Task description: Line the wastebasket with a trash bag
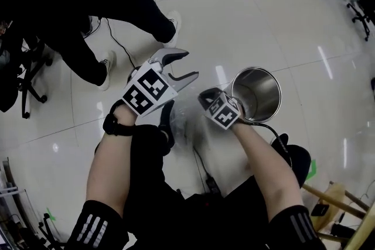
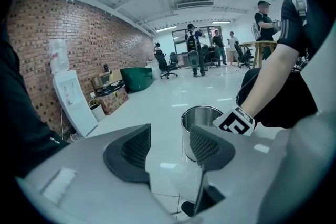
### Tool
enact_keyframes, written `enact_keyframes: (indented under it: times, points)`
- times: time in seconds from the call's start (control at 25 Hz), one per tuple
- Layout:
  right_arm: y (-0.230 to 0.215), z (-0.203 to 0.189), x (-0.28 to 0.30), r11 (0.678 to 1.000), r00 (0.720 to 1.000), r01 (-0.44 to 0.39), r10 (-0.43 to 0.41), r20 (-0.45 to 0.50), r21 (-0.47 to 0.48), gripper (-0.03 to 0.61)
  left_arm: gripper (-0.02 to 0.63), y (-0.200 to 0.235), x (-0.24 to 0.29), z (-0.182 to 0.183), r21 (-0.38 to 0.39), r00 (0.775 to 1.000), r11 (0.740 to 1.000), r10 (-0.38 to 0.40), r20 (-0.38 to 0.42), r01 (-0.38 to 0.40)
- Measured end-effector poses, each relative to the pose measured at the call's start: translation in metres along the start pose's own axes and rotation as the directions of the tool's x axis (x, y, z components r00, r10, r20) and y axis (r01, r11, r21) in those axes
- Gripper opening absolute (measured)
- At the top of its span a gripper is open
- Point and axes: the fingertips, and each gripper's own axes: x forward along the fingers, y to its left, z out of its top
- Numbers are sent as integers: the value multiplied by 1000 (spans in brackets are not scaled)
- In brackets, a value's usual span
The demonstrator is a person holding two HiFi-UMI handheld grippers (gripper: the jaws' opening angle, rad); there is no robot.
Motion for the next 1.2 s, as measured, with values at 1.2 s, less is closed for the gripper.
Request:
enact_keyframes:
  times: [1.2]
  points:
    - [-126, -75, -327, 826, 878, 363, -459, 140, 432, 8, 296, -111, 141, 59, 265, 968, 940, -167, -189, 214]
